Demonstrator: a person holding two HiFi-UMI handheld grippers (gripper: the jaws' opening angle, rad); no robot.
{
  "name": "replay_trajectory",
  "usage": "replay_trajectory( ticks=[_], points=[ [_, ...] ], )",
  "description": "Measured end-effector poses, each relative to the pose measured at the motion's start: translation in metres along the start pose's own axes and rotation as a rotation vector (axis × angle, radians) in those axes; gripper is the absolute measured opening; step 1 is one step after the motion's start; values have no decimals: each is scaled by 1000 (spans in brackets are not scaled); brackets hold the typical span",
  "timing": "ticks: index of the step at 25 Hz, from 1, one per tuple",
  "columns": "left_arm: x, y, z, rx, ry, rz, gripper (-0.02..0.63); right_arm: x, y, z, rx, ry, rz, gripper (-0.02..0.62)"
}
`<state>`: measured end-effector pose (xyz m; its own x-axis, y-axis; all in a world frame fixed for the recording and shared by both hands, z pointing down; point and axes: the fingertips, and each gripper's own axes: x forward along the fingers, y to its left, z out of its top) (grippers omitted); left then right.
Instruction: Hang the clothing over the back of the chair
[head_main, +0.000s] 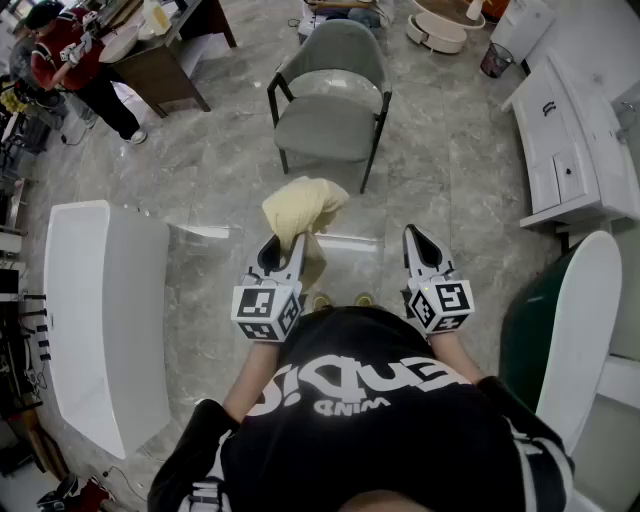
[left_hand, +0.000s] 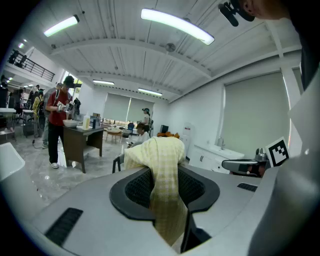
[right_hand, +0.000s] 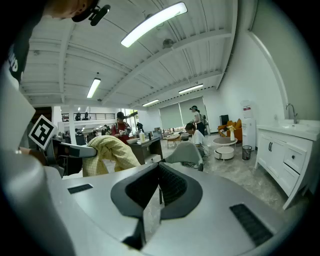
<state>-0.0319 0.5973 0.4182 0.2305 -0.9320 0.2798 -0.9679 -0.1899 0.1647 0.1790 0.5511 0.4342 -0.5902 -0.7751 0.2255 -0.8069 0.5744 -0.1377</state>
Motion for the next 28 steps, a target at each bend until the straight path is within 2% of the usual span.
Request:
replay_trajectory(
  ticks=[10, 17, 28],
  points=[
    [-6, 17, 2, -6, -2, -17, 133, 12, 24, 7, 26, -33, 10, 15],
    [-6, 40, 3, 19, -22, -48, 133, 15, 35, -3, 47, -42, -43, 15],
    [29, 58, 13, 38, -16, -71, 133, 43, 21, 0, 62, -58, -89, 15]
  ],
)
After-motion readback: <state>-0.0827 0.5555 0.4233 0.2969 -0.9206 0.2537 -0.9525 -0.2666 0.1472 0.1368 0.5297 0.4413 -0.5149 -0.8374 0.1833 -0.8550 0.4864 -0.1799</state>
